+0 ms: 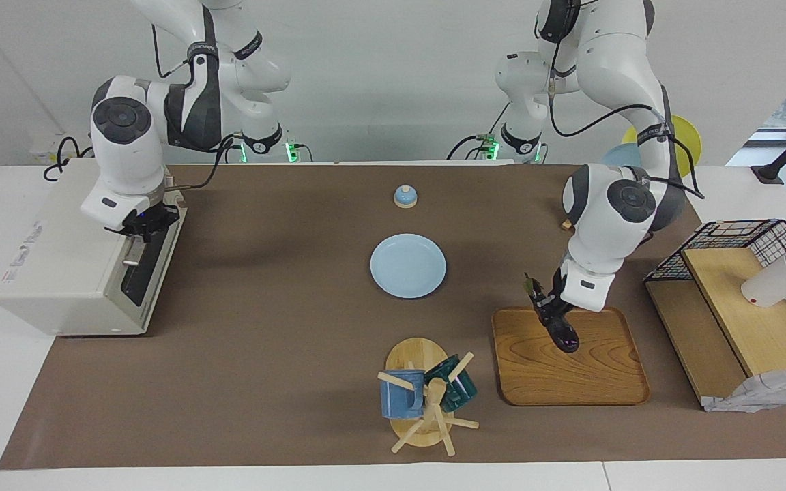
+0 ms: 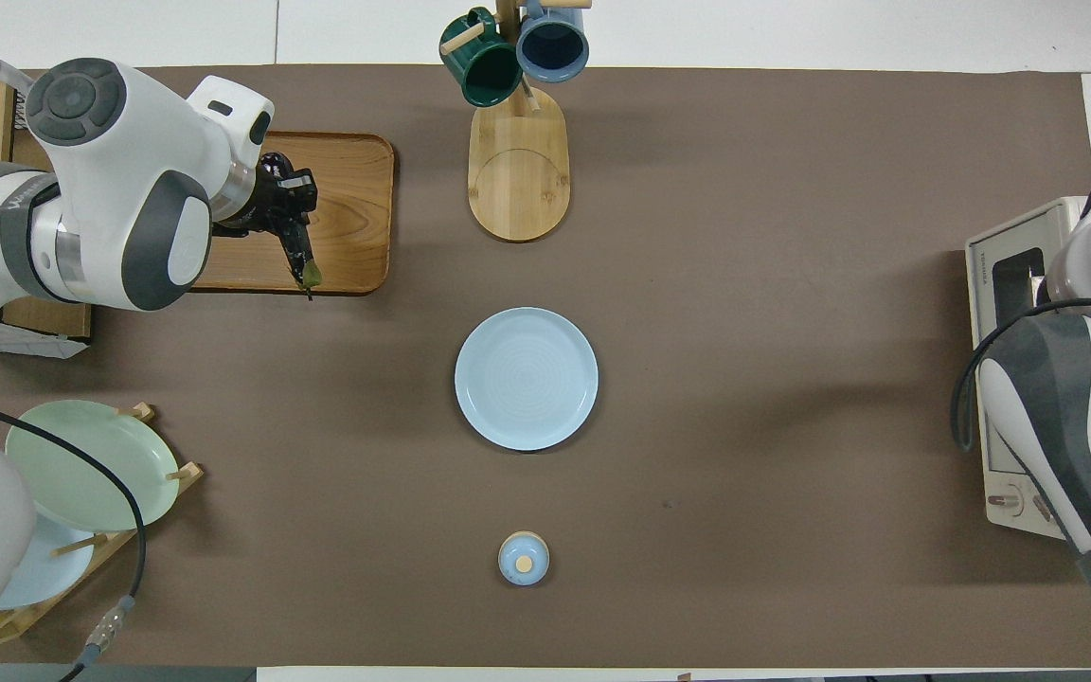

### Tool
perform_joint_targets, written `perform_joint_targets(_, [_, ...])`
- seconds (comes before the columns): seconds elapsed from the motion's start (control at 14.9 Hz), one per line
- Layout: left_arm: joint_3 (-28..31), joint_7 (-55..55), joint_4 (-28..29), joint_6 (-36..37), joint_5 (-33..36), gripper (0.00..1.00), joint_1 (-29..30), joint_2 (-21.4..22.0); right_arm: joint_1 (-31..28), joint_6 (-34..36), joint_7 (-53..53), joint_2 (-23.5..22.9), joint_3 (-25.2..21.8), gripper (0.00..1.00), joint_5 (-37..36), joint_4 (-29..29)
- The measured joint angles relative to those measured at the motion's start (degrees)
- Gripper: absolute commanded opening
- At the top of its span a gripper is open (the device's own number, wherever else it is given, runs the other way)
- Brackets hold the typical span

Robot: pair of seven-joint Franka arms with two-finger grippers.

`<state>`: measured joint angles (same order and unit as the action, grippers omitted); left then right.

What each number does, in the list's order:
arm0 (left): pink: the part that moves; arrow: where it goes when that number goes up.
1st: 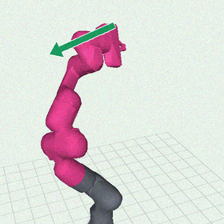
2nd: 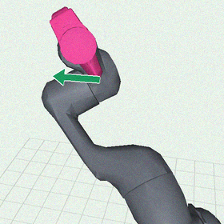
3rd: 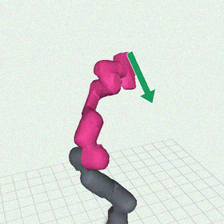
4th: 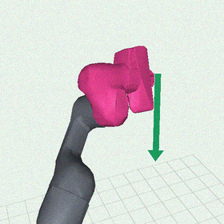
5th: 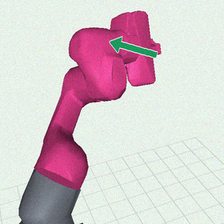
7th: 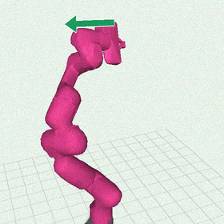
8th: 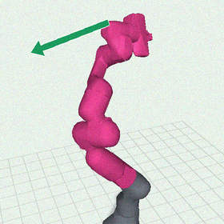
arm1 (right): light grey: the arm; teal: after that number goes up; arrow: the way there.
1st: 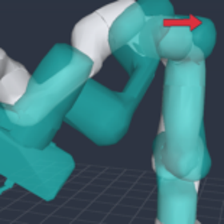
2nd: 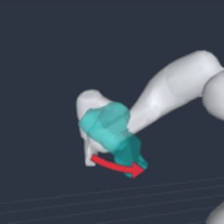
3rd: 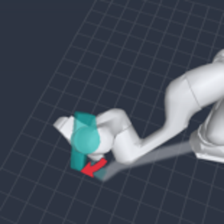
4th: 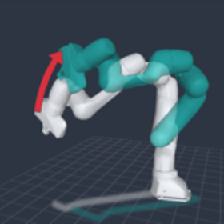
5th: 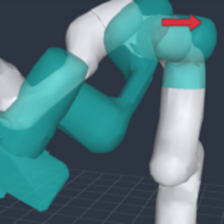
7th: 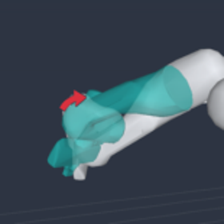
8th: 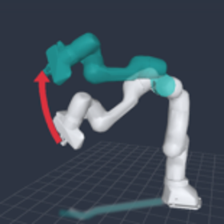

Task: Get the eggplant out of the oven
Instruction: 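Lift the eggplant with the left gripper and carry it to the wooden tray, then lower the eggplant onto the wooden tray and open the left gripper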

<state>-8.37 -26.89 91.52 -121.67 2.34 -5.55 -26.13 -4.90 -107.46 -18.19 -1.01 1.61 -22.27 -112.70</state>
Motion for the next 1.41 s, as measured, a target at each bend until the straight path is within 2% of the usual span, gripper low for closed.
perform_joint_targets(0.13, [0.02,5.12,-1.27,-0.28,0.39,0.0,0.84,-2.44,-0.24,0.55,0.0,0.01,-0.19,0.0,1.66,0.59])
perform_joint_targets(0.27, [0.02,8.09,-1.41,-2.16,1.15,0.0,1.19,-4.08,-0.74,3.91,0.0,0.02,-0.34,0.0,4.63,2.92])
perform_joint_targets(0.47, [0.02,9.52,-1.32,-3.86,1.43,0.0,1.63,-5.29,-0.73,11.42,-0.01,0.5,-0.2,0.24,10.72,10.34])
perform_joint_targets(0.54, [0.02,10.33,-1.31,-3.94,1.44,0.0,1.72,-5.36,-0.7,13.52,-0.01,0.78,-0.01,0.27,13.45,12.76])
perform_joint_targets(0.6, [0.02,11.49,-1.25,-3.95,1.44,0.0,1.89,-5.37,-0.67,15.36,-0.01,1.08,0.18,0.39,16.15,14.92])
perform_joint_targets(0.67, [0.03,12.61,-1.14,-3.95,1.44,0.0,2.24,-5.37,-0.62,16.77,0.0,1.31,0.37,0.79,17.9,16.64])
perform_joint_targets(0.74, [0.04,13.71,-1.06,-3.95,1.44,0.51,2.66,-5.38,-0.51,17.56,0.4,1.41,0.5,1.0,18.81,17.8])
perform_joint_targets(0.8, [0.04,14.64,-1.03,-3.95,1.44,0.95,3.04,-5.38,-0.48,17.67,1.65,1.41,0.66,1.0,19.19,18.32])
perform_joint_targets(0.87, [0.04,15.12,-1.02,-3.95,1.44,1.0,3.26,-5.39,-0.46,17.67,3.37,1.37,0.8,1.0,19.4,18.35])
perform_joint_targets(1.14, [-0.08,15.35,-1.16,-3.9,1.44,1.0,3.45,-5.37,0.91,17.8,9.77,1.09,1.46,1.0,19.94,18.43])
perform_joint_targets(1.41, [-0.05,15.34,-1.87,-2.56,1.41,1.0,3.8,-4.04,1.02,20.34,11.05,1.1,1.54,1.0,20.22,19.5])
